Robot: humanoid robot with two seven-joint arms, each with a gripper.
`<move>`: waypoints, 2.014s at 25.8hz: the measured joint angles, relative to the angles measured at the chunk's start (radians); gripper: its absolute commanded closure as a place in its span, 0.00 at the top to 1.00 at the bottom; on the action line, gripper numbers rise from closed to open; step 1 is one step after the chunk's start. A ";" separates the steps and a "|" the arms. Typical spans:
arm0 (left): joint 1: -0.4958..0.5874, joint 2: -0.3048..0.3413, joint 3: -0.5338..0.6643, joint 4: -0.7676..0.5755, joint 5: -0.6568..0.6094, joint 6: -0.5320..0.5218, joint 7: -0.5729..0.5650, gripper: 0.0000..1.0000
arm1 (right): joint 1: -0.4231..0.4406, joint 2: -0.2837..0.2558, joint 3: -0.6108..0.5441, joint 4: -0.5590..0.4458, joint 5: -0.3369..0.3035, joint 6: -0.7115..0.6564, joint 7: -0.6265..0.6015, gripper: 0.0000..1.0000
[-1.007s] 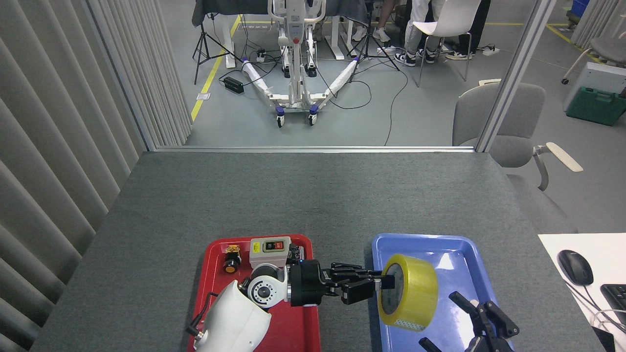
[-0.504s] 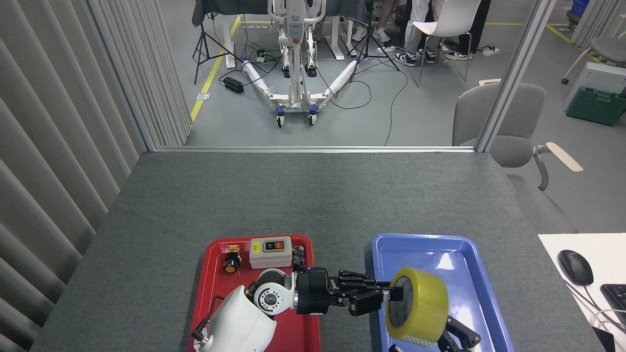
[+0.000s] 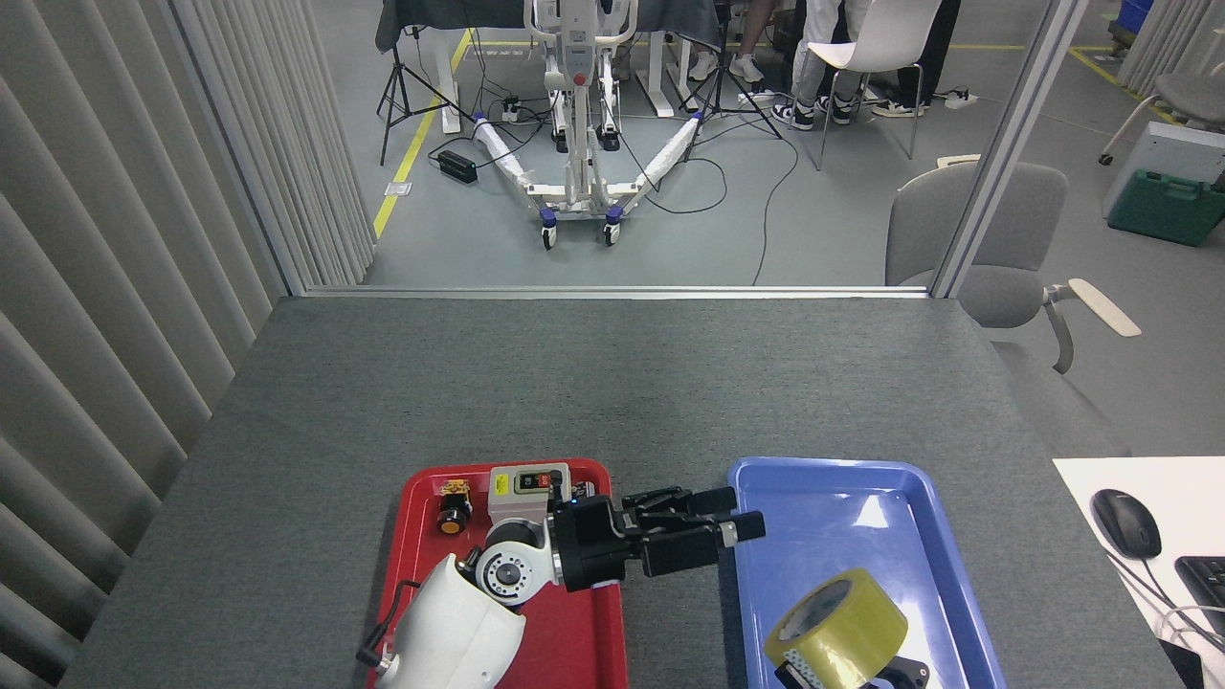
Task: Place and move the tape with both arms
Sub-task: 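Withdraw the left gripper and grasp the tape with the right gripper, then slide the tape with the right gripper toward the blue tray's center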
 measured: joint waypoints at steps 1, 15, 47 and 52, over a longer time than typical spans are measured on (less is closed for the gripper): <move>0.000 0.004 0.013 0.002 0.002 0.004 0.064 0.99 | 0.000 -0.001 -0.003 -0.001 0.001 0.000 0.000 0.00; 0.242 0.343 0.103 -0.270 -0.351 0.476 0.799 0.95 | -0.157 -0.023 -0.151 0.006 -0.046 0.030 0.638 0.00; 0.471 0.330 0.039 -0.453 -0.825 0.995 0.950 0.99 | -0.522 0.060 0.082 0.193 -0.222 0.630 1.706 0.99; 0.471 0.325 0.039 -0.455 -0.825 0.995 0.950 0.99 | -0.511 0.059 0.078 0.184 -0.223 0.637 1.659 0.99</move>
